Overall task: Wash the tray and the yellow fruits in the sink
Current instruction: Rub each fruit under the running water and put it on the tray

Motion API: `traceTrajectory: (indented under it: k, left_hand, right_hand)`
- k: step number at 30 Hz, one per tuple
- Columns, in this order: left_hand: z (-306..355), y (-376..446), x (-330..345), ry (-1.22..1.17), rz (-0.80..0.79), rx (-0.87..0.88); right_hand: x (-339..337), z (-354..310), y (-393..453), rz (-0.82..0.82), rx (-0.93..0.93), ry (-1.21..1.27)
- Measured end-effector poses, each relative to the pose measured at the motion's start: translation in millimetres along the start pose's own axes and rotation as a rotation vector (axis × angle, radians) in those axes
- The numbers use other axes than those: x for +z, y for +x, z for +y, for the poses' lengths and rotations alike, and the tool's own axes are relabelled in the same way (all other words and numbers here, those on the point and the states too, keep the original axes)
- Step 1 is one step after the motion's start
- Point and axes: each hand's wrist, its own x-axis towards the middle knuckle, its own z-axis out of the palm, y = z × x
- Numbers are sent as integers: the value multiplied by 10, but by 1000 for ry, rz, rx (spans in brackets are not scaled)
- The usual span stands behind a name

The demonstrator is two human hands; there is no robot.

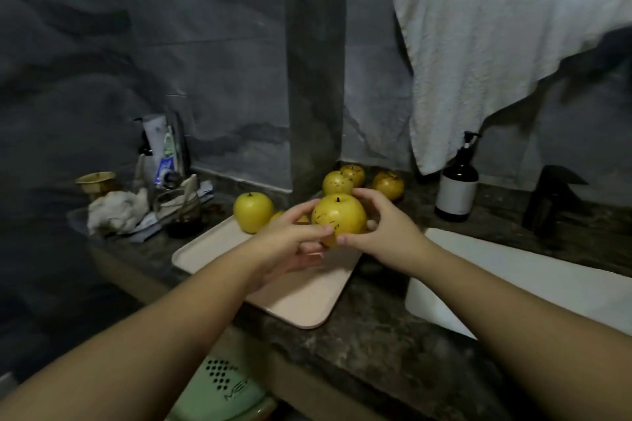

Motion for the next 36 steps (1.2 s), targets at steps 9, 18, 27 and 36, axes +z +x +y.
traceTrajectory:
  k: [9,18,27,36]
  left_hand:
    - [-29,-233,-622,42,189,-11]
    - [-263,82,-347,376,62,-6]
    - [-294,129,-494,1079,225,89]
    - [-314,160,-424,1118,225,116]
  right_hand:
    - [717,-193,183,-66,-6,-153]
    - [307,55,6,-58,66,-437]
    - [231,198,127,-34,140,-475]
    - [261,233,208,-30,199,-451]
